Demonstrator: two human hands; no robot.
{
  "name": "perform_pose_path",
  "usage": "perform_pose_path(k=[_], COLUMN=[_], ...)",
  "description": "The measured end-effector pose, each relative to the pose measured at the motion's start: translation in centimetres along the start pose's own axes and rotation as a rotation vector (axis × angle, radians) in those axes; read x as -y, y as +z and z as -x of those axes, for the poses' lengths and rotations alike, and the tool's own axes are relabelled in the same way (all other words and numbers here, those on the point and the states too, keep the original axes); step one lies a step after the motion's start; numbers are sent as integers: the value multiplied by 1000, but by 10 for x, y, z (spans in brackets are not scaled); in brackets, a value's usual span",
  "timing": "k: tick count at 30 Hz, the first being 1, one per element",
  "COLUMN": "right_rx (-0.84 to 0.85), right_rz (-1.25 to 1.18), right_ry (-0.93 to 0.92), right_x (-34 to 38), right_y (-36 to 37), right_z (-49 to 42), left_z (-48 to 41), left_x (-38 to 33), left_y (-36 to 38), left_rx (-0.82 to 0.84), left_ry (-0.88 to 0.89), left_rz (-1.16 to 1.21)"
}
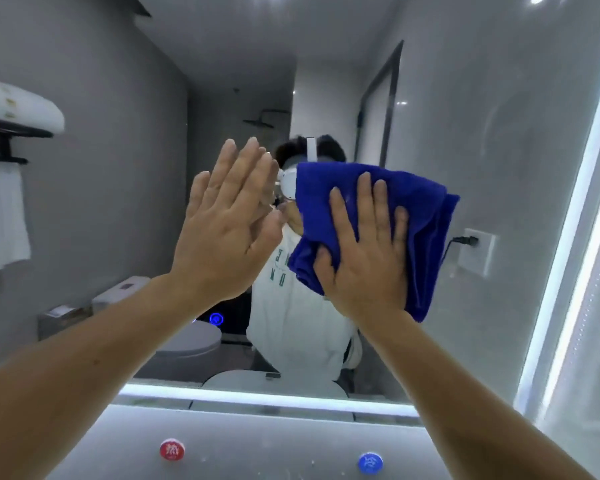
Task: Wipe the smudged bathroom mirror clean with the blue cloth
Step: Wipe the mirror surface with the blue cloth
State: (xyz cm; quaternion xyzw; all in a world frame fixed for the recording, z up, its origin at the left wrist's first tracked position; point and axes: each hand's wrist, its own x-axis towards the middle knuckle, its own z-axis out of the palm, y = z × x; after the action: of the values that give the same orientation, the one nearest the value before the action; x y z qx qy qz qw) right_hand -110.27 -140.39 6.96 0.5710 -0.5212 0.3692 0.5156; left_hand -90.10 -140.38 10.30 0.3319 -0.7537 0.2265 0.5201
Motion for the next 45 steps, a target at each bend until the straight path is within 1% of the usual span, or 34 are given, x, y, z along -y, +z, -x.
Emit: perform_pose_path(k=[3,8,9,11,14,16,18,19,21,25,26,28,30,32,34,38,42,44,45], right_rx=[27,149,171,219,244,251,224,195,130,-44,-75,-121,-116,-53,40,149,339,354,339], right_rz=[-23,0,10,53,129,133,120,104,59,49,54,45,22,-6,-17,44,181,177,142], right_ry=[-84,-171,-207,-350,-594,-693,-741,-724,-593,-113,-10,136,186,95,-68,-305,-597,-715,-737], right_x=[11,15,12,1,-24,-36,-48,-56,-73,-94,-91,-77,-54,-29,-5,19,-10,-31,-39], right_y=[14,27,27,25,17,10,2,-2,-10,-18,-17,-10,1,13,24,32,16,6,3], right_z=[63,145,160,183,188,176,152,136,95,14,5,8,34,76,124,202,230,222,211], left_z=[13,29,32,34,30,27,25,23,21,20,21,20,21,22,26,34,41,43,44], left_x=[-2,-15,-18,-24,-31,-34,-35,-36,-38,-45,-46,-45,-43,-41,-38,-34,-29,-26,-24], left_y=[5,23,27,33,37,37,35,34,32,32,32,32,31,32,33,33,27,22,19], left_rx=[9,90,95,98,90,82,71,66,65,84,87,80,62,59,75,96,104,106,105], left_ry=[32,55,62,79,96,105,116,120,114,78,80,80,68,66,68,61,49,31,22], left_rz=[-17,-28,-26,-31,-21,-13,-15,-14,-3,-10,-21,-22,-13,-3,-5,-38,-39,-30,-23])
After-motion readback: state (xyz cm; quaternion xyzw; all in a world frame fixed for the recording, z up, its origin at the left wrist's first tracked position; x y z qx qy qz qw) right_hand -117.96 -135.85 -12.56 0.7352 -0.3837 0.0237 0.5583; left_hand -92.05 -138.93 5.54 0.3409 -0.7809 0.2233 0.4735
